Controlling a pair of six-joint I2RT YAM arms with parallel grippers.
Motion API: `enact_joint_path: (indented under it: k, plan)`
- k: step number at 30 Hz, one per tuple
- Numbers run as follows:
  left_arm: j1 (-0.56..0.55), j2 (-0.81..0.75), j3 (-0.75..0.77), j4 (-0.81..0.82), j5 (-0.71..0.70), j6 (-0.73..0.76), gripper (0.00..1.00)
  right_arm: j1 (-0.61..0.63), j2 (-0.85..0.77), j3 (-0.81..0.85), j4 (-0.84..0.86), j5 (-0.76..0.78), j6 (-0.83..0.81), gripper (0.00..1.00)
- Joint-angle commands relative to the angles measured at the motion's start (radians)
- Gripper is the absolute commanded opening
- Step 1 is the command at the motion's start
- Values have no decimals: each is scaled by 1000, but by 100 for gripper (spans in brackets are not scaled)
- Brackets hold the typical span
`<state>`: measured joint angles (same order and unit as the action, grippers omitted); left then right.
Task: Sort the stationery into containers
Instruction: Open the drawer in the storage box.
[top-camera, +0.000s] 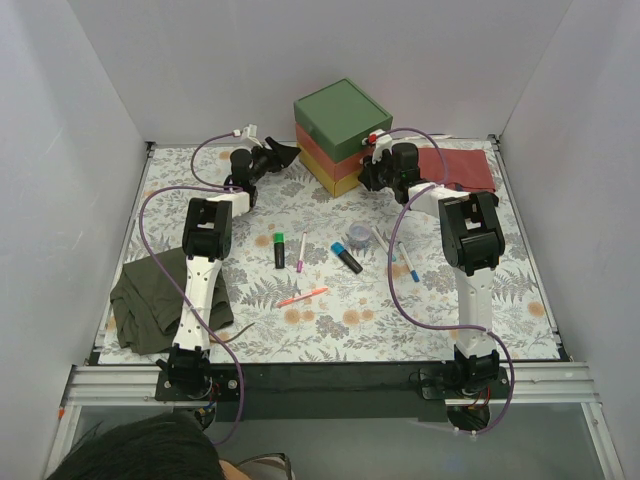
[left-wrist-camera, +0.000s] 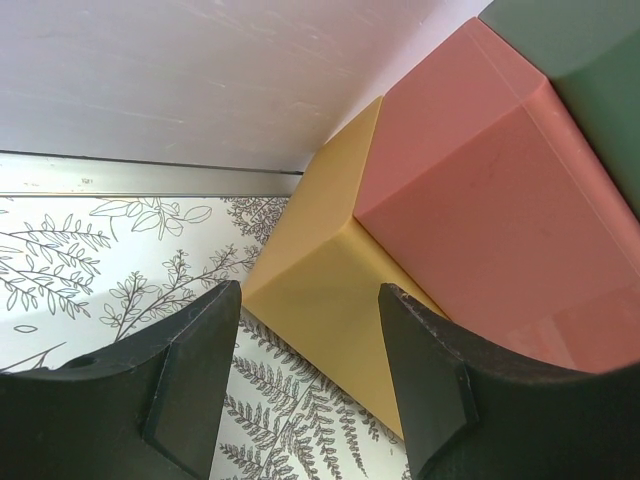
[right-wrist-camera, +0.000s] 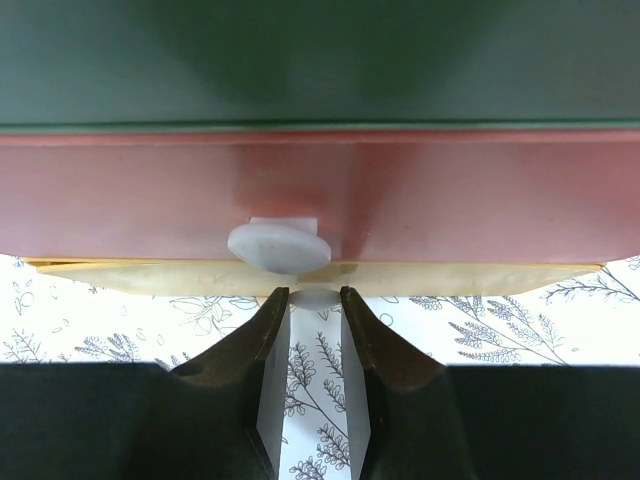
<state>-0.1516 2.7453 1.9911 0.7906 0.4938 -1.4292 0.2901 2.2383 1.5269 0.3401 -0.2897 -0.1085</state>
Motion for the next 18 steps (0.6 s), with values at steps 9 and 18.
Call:
enact_joint_path:
  k: [9, 18]
  plan:
    - [7, -33, -3, 10, -8, 16, 58, -2, -108, -122, 31, 41, -60, 1]
    - [6, -49, -18, 13, -4, 24, 58, -2, -207, -221, 30, 50, -49, 1]
